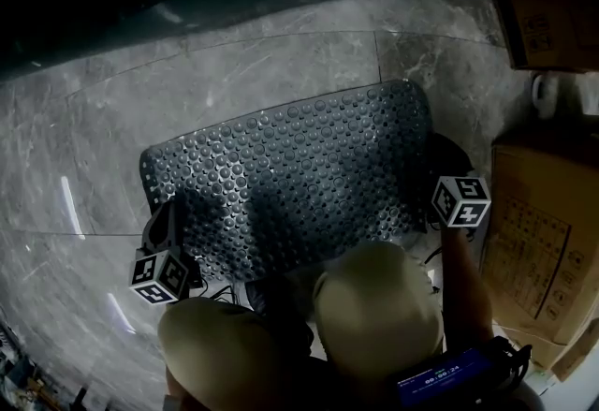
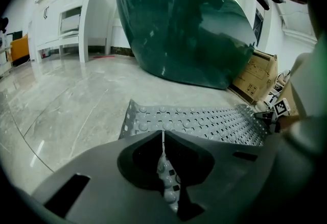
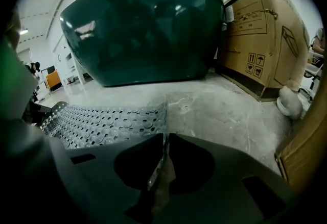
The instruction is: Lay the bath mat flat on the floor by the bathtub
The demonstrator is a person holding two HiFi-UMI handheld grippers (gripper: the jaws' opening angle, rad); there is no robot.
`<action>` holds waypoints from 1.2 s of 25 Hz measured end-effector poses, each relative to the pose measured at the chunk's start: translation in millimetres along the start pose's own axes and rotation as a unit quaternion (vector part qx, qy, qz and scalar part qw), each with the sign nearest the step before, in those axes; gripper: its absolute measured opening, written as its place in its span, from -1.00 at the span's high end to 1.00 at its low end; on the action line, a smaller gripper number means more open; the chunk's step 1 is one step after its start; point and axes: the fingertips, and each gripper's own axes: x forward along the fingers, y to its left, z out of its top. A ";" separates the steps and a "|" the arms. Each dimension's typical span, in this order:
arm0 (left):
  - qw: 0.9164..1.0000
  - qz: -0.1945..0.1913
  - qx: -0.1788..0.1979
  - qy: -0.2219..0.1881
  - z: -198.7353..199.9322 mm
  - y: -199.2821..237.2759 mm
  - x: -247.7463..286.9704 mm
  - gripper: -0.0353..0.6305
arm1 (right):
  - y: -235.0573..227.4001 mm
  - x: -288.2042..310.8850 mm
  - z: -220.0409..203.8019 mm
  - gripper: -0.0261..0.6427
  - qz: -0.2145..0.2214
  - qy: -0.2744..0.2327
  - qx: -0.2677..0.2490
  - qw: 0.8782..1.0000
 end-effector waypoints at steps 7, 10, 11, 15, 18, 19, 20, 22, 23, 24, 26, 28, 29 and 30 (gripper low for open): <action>1.000 0.007 -0.005 0.010 -5.6 3.3 1.0 0.78 | -11.6 -29.0 30.9 0.68 -0.065 -0.048 -0.018 0.997; 1.000 0.011 -0.021 0.016 -12.8 8.5 1.0 0.78 | 16.4 -19.7 22.5 0.79 -0.012 -0.036 -0.026 0.999; 0.999 0.010 -0.028 0.017 -14.7 9.4 1.2 0.78 | 19.9 -13.9 15.6 0.80 -0.003 -0.026 -0.025 0.999; 0.999 0.021 -0.031 0.023 -20.3 15.5 3.5 0.78 | 7.0 -0.8 1.4 0.80 -0.003 -0.002 -0.007 1.000; 0.999 0.022 -0.034 0.029 -24.2 17.0 6.9 0.78 | -0.6 7.7 -6.4 0.80 0.004 0.017 0.001 1.000; 0.999 0.019 -0.038 0.030 -24.4 16.0 7.9 0.78 | -0.9 9.4 -6.8 0.80 0.005 0.019 0.004 1.000; 0.999 0.016 -0.041 0.028 -22.8 14.3 8.4 0.78 | -0.4 9.7 -4.3 0.80 0.005 0.017 0.010 1.000; 0.999 0.011 -0.037 0.015 -13.9 10.4 7.0 0.78 | 3.3 5.8 9.1 0.80 0.004 -0.001 0.015 1.000; 0.999 0.008 -0.033 0.004 -6.5 7.1 5.2 0.78 | 7.7 2.0 20.1 0.80 0.004 -0.016 0.013 1.000; 1.000 0.005 -0.028 -0.009 2.5 3.5 3.0 0.78 | 14.4 -2.2 33.2 0.80 0.007 -0.033 0.008 0.999; 0.999 0.003 -0.020 -0.036 25.1 -2.7 -1.4 0.78 | 34.2 -9.9 64.4 0.80 0.023 -0.071 -0.005 0.997; 0.998 0.004 -0.018 -0.068 54.8 -7.0 -5.1 0.78 | 59.0 -15.6 99.7 0.80 0.046 -0.110 -0.022 0.993; 0.996 0.010 -0.013 -0.085 71.8 -7.4 -7.1 0.78 | 71.7 -17.9 118.5 0.80 0.056 -0.129 -0.032 0.990; 0.995 0.018 -0.003 -0.102 90.0 -7.7 -9.5 0.78 | 84.2 -20.2 137.7 0.80 0.065 -0.147 -0.042 0.986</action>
